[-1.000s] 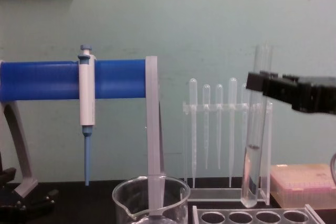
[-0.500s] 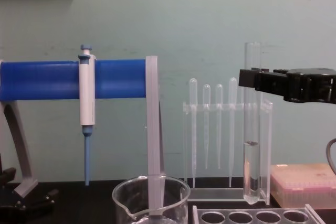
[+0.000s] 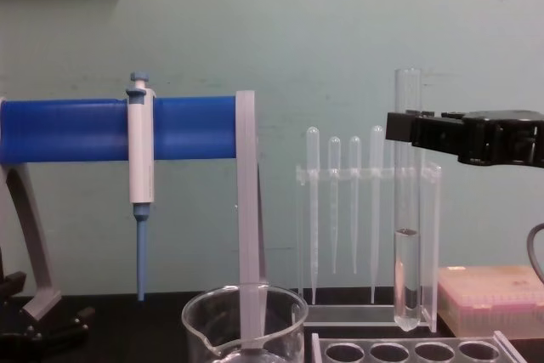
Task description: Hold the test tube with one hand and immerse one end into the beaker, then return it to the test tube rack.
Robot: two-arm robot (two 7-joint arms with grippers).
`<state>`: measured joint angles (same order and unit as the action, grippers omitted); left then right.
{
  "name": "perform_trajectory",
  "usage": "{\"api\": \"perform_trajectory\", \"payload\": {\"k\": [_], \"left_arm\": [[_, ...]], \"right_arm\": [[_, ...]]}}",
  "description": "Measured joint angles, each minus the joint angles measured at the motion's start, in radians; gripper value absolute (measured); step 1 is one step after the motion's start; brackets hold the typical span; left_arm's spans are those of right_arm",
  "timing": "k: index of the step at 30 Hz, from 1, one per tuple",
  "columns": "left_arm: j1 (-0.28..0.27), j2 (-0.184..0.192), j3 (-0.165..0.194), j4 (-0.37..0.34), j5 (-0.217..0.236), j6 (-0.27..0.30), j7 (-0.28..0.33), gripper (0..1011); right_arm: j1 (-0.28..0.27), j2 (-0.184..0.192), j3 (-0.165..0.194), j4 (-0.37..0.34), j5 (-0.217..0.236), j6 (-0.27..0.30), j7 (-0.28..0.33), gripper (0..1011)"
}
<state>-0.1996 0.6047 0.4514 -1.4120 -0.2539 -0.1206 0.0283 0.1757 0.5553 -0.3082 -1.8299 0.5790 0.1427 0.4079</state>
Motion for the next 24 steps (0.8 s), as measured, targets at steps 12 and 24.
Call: {"api": "perform_trajectory", "payload": {"k": [12, 24], "left_arm": [[0.0, 0.0, 0.0, 0.0, 0.0, 0.0, 0.0, 1000], [0.0, 0.0, 0.0, 0.0, 0.0, 0.0, 0.0, 1000]], "right_arm": [[-0.001, -0.001, 0.001, 0.0, -0.001, -0.002, 0.001, 223], [-0.002, -0.001, 0.002, 0.0, -0.002, -0.003, 0.001, 223]]}}
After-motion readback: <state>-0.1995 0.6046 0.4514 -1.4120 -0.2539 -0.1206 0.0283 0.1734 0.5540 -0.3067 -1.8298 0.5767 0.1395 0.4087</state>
